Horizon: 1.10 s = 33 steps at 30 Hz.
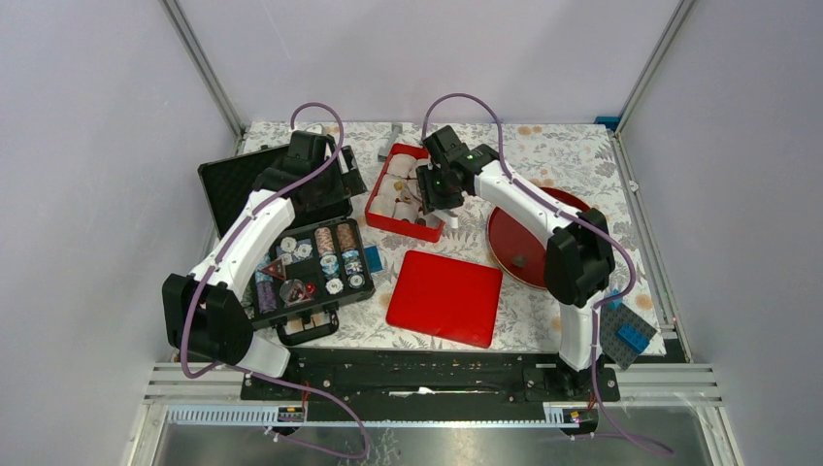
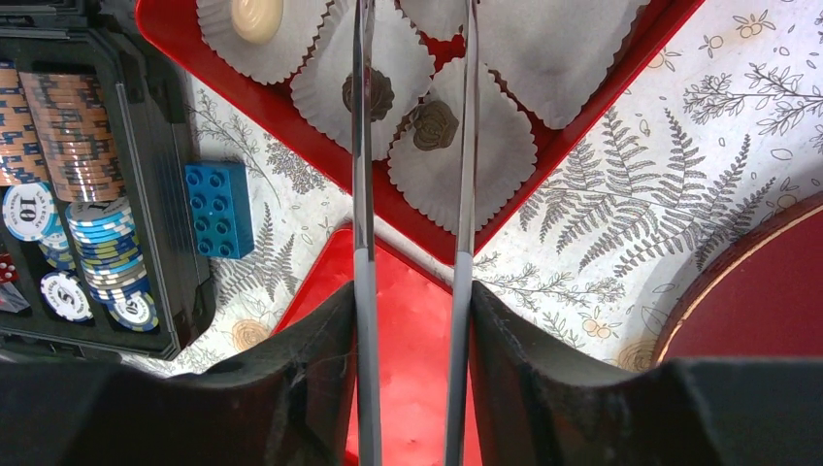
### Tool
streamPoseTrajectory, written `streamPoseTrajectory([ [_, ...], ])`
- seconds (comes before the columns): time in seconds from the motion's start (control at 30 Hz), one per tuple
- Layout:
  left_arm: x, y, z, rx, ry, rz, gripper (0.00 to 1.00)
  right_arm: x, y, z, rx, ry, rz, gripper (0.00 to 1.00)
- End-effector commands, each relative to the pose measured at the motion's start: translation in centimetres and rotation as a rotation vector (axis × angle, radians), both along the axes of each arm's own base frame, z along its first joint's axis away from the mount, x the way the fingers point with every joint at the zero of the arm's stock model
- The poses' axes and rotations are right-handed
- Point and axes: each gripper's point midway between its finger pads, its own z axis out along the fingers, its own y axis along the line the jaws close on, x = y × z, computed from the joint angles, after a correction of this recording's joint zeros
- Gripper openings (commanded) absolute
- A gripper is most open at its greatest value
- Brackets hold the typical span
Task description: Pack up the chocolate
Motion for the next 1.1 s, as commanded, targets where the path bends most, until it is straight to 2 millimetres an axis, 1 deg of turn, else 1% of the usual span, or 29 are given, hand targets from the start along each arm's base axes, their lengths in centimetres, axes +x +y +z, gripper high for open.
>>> streamPoseTrajectory([
  [0.0, 0.6, 0.5, 1.9, -0.005, -0.07, 0.021, 0.99, 1.7, 0.9, 1.8, 0.032, -0.072, -0.014, 0.49],
  [0.07, 0.6, 0.5, 1.9, -0.004, -0.069, 0.021, 0.99, 1.8, 0.9, 2.1, 0.037, -0.079, -0.014, 0.49],
  [0.1, 0.7, 0.5, 1.9, -0.005, -0.07, 0.02, 0.99, 1.8, 1.0, 2.5, 0.043, -0.087, -0.012, 0.47],
  [0.13, 0.7, 0.5, 1.9, -0.005, -0.069, 0.02, 0.99, 2.1, 0.7, 3.2, 0.037, -0.109, -0.024, 0.42],
  [0.17, 0.7, 0.5, 2.0, -0.005, -0.07, 0.02, 0.99, 2.3, 0.4, 3.9, 0.034, -0.131, -0.033, 0.4],
  [0.2, 0.8, 0.5, 2.0, -0.005, -0.07, 0.019, 0.99, 2.4, 0.0, 4.9, 0.033, -0.156, -0.046, 0.33],
  [0.27, 0.9, 0.4, 1.9, -0.005, -0.068, 0.016, 0.99, 2.5, -1.3, 6.5, 0.03, -0.191, -0.078, 0.24],
  [0.33, 0.9, 0.3, 1.9, -0.008, -0.066, 0.014, 0.99, 2.6, -3.5, 7.6, 0.027, -0.206, -0.129, 0.2],
  [0.4, 1.1, 0.2, 1.8, -0.007, -0.063, 0.011, 0.99, 2.5, -6.3, 8.3, 0.021, -0.212, -0.199, 0.19],
  [0.43, 1.1, 0.2, 1.7, -0.007, -0.061, 0.009, 0.99, 2.3, -8.3, 8.5, 0.017, -0.212, -0.247, 0.2],
  [0.47, 1.2, 0.2, 1.7, -0.005, -0.062, 0.007, 0.99, 1.8, -10.2, 9.3, 0.024, -0.225, -0.293, 0.19],
  [0.5, 1.2, 0.2, 1.7, -0.004, -0.061, 0.006, 0.99, 1.4, -12.2, 9.5, 0.023, -0.227, -0.343, 0.19],
  [0.53, 1.3, 0.2, 1.6, -0.002, -0.058, 0.007, 0.99, 0.9, -14.3, 9.4, 0.014, -0.222, -0.394, 0.2],
  [0.57, 1.3, 0.2, 1.5, -0.002, -0.058, 0.008, 0.99, 0.2, -16.5, 8.7, -0.002, -0.205, -0.45, 0.2],
  [0.63, 1.4, 0.1, 1.3, -0.003, -0.052, 0.003, 0.99, -1.2, -20.6, 8.1, -0.029, -0.181, -0.56, 0.21],
  [0.67, 1.4, 0.0, 1.2, -0.005, -0.046, 0.002, 0.99, -1.9, -22.4, 7.6, -0.039, -0.163, -0.61, 0.22],
  [0.73, 1.5, -0.1, 1.0, -0.009, -0.041, -0.002, 0.99, -3.5, -25.1, 6.5, -0.052, -0.123, -0.699, 0.23],
  [0.83, 1.7, -0.2, 0.8, -0.009, -0.035, -0.001, 0.99, -5.2, -27.6, 5.6, -0.041, -0.084, -0.795, 0.27],
  [0.87, 1.8, -0.2, 0.8, -0.009, -0.037, -0.002, 0.99, -5.7, -28.0, 5.2, -0.044, -0.071, -0.812, 0.29],
  [0.93, 1.9, -0.3, 0.7, -0.007, -0.033, -0.004, 0.99, -6.3, -28.5, 4.7, -0.052, -0.052, -0.83, 0.34],
  [1.07, 2.3, -0.3, 0.6, -0.007, -0.035, -0.003, 0.99, -6.9, -29.2, 3.4, -0.075, -0.018, -0.833, 0.38],
])
